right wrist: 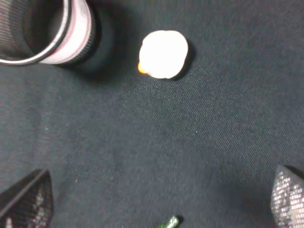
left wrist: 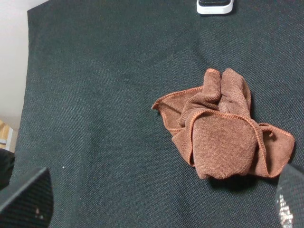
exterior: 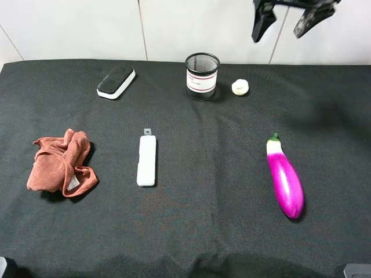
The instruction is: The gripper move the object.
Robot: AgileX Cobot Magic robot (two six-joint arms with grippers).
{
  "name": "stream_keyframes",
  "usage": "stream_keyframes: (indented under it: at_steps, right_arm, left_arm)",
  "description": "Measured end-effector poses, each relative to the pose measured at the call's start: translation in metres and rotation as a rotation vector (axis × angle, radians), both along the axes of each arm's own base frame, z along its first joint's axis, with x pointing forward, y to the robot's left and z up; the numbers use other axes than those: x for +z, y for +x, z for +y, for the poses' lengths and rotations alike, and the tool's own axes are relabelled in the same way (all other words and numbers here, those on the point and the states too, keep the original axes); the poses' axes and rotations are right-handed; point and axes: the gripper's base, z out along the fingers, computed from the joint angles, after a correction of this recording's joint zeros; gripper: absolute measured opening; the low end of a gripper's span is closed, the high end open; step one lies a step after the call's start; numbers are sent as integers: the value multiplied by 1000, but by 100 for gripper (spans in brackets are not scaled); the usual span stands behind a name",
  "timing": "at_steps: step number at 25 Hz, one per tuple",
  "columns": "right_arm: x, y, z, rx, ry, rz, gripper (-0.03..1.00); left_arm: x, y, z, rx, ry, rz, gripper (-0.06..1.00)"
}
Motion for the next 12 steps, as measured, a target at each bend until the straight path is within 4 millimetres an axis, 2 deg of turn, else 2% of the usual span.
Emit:
stream_keyframes:
  at_steps: [7, 12]
  right_arm:
    - [32, -50, -17, 0, -31, -47, 69]
    - [53, -94, -30, -1, -28, -91, 69]
  left_arm:
    - [0, 0, 0, 0, 0, 0, 99]
    - [0, 0, 0, 0, 0, 0, 99]
